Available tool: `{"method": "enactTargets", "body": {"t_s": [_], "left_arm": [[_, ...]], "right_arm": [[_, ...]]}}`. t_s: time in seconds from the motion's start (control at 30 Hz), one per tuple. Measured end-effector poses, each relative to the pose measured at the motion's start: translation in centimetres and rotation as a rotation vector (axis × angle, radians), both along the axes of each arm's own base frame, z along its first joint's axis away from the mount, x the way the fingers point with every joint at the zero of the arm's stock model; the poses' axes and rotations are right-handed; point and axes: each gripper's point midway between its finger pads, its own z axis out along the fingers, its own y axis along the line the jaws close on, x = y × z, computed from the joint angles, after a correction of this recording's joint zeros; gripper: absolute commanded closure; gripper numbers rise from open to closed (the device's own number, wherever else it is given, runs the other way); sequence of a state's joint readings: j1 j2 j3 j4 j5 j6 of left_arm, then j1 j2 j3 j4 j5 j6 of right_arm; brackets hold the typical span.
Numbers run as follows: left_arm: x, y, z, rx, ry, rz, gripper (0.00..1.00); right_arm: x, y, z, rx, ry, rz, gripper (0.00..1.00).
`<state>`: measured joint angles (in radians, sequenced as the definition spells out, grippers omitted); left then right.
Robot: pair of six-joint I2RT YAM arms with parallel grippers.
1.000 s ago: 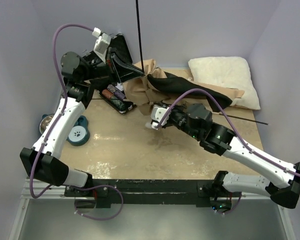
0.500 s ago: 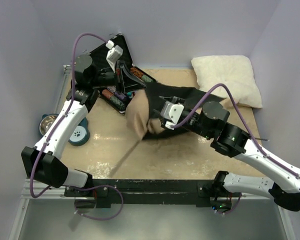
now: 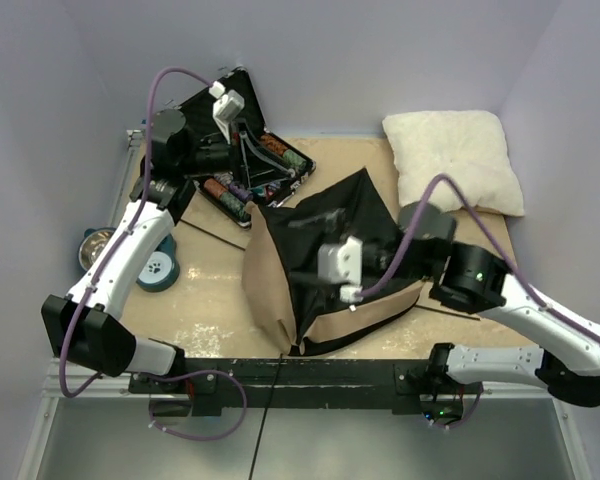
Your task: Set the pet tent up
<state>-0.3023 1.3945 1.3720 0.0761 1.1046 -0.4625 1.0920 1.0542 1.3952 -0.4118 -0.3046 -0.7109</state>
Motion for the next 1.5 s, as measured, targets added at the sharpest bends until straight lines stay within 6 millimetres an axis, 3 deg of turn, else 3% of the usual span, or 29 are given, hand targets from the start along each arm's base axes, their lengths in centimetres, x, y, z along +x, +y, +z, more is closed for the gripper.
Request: {"method": "enactTargets", "body": {"t_s": [0.03, 0.1, 0.23, 0.33, 0.47, 0.7, 0.9, 1.03, 1.23, 1.5], "left_arm": [[0.4, 0.3, -0.2, 0.003, 0.016, 0.021, 0.31], [1.3, 1.2, -0.8, 0.015, 0.058, 0.069, 0.21], [2.5, 3.6, -2.8, 0.036, 0.142, 0.153, 0.18], [3.7, 7.0, -4.5, 0.050, 0.229, 0.250, 0.16], [4.0, 10.5, -6.0, 0.076, 0.303, 0.350, 0.16], [-0.3, 10.4, -6.3, 0.090, 0.302, 0.337, 0.14], [-1.5, 10.4, -6.2, 0.089, 0.295, 0.332, 0.14], [-1.8, 10.3, -6.8, 0.092, 0.318, 0.329, 0.14], [-1.9, 10.3, -7.4, 0.094, 0.338, 0.322, 0.14], [-1.4, 10.3, -8.1, 0.098, 0.363, 0.317, 0.13]], "right_arm": [[-1.3, 0.7, -1.5, -0.040, 0.012, 0.050, 0.17], [-4.9, 2.8, -5.8, -0.153, 0.044, 0.191, 0.19], [-11.5, 6.3, -13.6, -0.354, 0.050, 0.411, 0.26], [-16.5, 7.5, -19.5, -0.495, 0.023, 0.586, 0.35], [-17.9, 7.4, -26.1, -0.638, -0.036, 0.680, 0.49], [-16.8, 7.3, -35.1, -0.842, -0.142, 0.734, 0.56], [-15.1, 6.5, -38.6, -0.932, -0.178, 0.726, 0.58], [-12.0, 6.4, -40.8, -0.983, -0.164, 0.674, 0.60], [-9.1, 6.6, -40.6, -0.985, -0.197, 0.645, 0.60], [-9.9, 6.8, -40.7, -1.026, -0.229, 0.712, 0.59]]}}
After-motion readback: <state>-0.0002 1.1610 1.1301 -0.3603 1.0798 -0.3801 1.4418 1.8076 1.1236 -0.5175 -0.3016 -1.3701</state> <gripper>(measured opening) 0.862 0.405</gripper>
